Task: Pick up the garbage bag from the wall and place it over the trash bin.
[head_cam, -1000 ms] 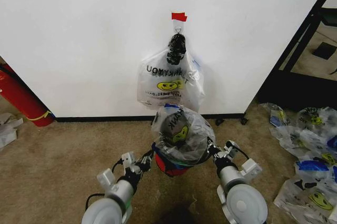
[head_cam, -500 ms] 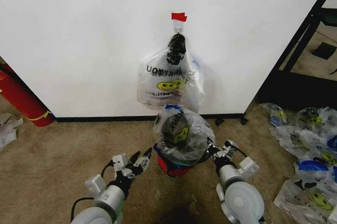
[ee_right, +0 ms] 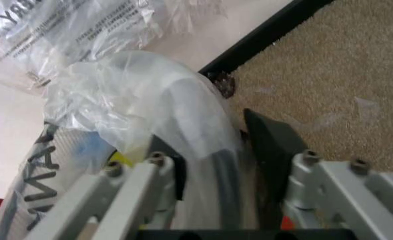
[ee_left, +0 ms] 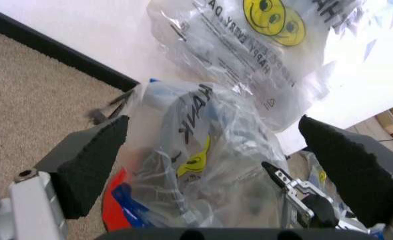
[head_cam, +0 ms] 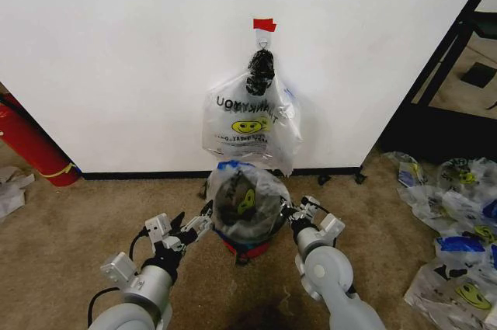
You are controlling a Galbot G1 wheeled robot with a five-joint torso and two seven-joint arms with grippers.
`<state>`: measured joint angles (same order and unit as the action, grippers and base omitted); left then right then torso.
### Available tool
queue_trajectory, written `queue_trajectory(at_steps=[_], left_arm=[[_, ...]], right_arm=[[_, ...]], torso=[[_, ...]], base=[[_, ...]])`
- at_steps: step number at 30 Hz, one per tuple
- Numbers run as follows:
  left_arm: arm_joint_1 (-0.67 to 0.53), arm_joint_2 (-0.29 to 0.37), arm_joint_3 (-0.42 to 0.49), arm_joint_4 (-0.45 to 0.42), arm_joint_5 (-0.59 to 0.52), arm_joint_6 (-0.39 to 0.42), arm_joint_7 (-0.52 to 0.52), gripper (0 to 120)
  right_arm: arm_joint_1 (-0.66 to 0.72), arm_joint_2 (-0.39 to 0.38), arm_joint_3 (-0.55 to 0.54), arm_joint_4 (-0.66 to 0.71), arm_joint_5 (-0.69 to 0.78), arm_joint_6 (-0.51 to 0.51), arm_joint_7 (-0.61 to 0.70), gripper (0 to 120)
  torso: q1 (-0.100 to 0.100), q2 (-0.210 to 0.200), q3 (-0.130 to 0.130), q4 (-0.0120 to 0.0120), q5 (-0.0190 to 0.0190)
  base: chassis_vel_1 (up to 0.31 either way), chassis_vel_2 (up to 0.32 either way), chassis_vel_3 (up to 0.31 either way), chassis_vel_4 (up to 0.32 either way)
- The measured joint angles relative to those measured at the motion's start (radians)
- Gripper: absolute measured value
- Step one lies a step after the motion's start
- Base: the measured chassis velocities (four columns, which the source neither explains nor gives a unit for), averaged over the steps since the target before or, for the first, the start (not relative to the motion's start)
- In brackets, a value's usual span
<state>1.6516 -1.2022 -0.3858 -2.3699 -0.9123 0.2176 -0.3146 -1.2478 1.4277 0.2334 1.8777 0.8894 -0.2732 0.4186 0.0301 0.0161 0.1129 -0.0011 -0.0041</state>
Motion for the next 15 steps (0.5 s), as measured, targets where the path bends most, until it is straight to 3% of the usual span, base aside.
queue_trajectory(at_steps=[15], left_arm=[[0.003,-0.003,0.006,-0.002,0.008,0.007,-0.002,100]], right_arm=[[-0.044,-0.045,0.004,0.016,-0.026,0.033,-0.076,90]], torso=[[0.0,0.0,0.0,0.0,0.0]], base=[[0.0,0.0,0.0,0.0]])
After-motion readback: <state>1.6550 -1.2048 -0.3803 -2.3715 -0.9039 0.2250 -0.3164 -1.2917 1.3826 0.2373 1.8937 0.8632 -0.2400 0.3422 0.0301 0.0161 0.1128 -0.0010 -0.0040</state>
